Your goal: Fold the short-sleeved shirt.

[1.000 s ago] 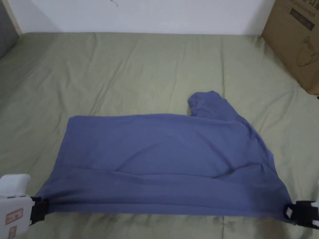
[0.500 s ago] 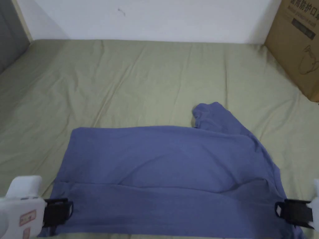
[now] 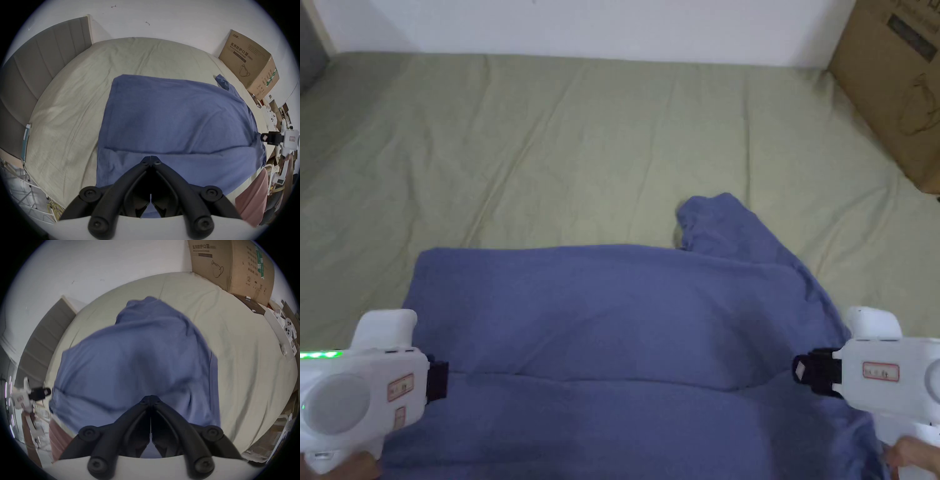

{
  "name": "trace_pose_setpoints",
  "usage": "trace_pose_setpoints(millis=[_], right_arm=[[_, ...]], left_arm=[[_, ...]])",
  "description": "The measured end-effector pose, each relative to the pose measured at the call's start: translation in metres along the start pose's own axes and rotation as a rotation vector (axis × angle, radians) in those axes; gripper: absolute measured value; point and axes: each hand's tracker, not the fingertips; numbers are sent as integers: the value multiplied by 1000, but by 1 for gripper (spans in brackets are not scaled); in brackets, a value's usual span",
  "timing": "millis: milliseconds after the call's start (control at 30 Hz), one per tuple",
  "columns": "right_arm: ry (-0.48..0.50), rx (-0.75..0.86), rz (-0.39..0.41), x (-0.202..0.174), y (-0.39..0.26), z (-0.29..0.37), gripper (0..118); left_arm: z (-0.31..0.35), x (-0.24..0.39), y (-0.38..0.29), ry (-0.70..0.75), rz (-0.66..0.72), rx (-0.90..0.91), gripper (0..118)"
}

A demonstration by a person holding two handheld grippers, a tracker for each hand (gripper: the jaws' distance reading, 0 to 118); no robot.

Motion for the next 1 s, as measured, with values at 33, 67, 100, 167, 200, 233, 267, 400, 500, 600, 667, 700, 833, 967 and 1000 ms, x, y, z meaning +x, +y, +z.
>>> trace_pose_setpoints(millis=[33,67,100,167,200,233,267,400,500,600,667,700,833,967,1000], right_arm=[[-29,25,-1,0,17,-3,1],[-54,55,23,0,35,-7,12],[-87,67,48,0,53,-13,39],[-158,63,117,-1,95,-33,79],[-162,63,140,2,113,-44,79],[-166,63,121,4,135,-55,79],[-171,53,103,9,154,-68,79],[-200,-1,74,24,203,-112,79],[-241,-84,96,30,211,-140,78],[-243,-177,105,31,198,-157,42],[-244,-108,148,25,192,-150,32],[-229,-113,149,26,192,-149,13],[-214,-133,147,25,196,-149,2],[-199,-124,126,27,197,-144,2],[-197,-122,125,27,197,-143,2]], left_arm=[[-1,0,6,7,2,7,0],[-1,0,12,13,1,6,0],[-2,0,16,19,-4,14,0],[-7,1,28,25,-6,19,0],[-8,3,33,29,-7,20,0],[-12,3,38,30,-11,25,0],[-17,4,42,32,-11,20,0],[-35,5,52,35,-9,-4,0],[-50,0,52,35,-4,-27,0],[-56,-4,50,35,6,-45,0],[-55,-6,50,38,10,-50,0],[-54,-8,51,41,11,-48,0],[-48,-16,58,46,12,-28,0],[-44,-31,82,18,81,19,57],[-45,-34,91,25,81,14,81]])
